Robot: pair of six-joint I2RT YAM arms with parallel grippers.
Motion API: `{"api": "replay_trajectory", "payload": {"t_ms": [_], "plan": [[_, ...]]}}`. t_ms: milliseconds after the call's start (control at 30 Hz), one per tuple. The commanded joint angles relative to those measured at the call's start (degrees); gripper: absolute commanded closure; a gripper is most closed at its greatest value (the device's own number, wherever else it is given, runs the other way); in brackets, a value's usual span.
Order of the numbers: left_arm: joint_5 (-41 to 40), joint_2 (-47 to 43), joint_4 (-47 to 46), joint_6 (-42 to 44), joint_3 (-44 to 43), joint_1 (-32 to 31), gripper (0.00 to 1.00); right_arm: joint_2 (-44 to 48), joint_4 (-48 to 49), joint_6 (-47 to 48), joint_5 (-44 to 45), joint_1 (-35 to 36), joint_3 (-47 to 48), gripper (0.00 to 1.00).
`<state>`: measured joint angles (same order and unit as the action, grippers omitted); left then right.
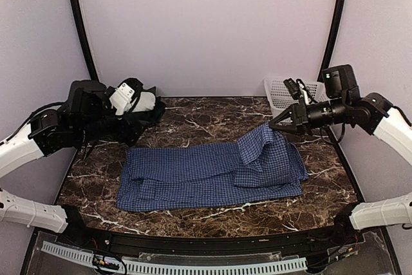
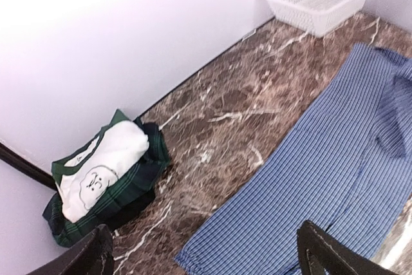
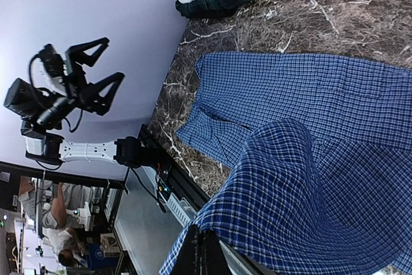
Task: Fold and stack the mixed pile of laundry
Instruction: Place the 1/3-folded shirt at the center of the board.
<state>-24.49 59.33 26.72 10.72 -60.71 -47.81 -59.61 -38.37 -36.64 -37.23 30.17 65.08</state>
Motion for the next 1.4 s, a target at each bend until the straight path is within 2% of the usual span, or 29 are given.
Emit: {"api": "replay_trajectory", "payload": {"t_ms": [0,200,467,667,733,767,867,933,1000,1200,1367], "plan": [[7.41,-4.78,-10.32,-5.21,4.46,-0.17,0.01,-7.39,9.74,1.21,2.19,5.77,3.34,1.0],[18.19,-4.96,-10.62,-8.65,6.24,-0.25,0.01,-20.43,12.81,2.5,4.8,11.64,10.88,1.0],[18.97,-3.61,-14.85,-14.05,11.11,-0.34,0.01,-35.78,18.18,3.36,2.91,14.77,16.39,1.0],[21.94,2.04,-18.13,-18.69,13.41,-0.6,0.02,-43.91,19.69,4.59,2.19,15.09,19.95,1.0],[22.25,5.12,-19.97,-19.82,13.96,-0.61,0.04,-46.74,19.77,5.18,1.73,15.09,21.16,0.97],[22.68,6.03,-21.32,-20.06,14.17,-0.61,0.05,-48.08,19.85,5.37,1.35,15.18,21.79,0.95],[23.15,11.12,-22.91,-21.87,13.65,-0.62,0.07,-51.09,18.86,6.44,1.26,15.14,23.33,0.8],[23.42,14.44,-23.98,-23.78,13.09,-0.62,0.07,-51.72,17.87,7.11,2.32,15.03,23.99,0.61],[24.07,17.29,-25.77,-25.27,12.97,-0.62,0.06,-51.28,15.96,8.38,3.61,14.7,24.96,0.52],[24.17,24.82,-29.73,-25.68,10.6,-0.53,0.03,-44.84,13.11,11.03,4.83,11.19,23.18,0.43],[27.35,30.22,-31.61,-27.93,7.74,0.0,0.02,-35.38,12.31,12.82,5.54,8.2,16.27,0.33]]}}
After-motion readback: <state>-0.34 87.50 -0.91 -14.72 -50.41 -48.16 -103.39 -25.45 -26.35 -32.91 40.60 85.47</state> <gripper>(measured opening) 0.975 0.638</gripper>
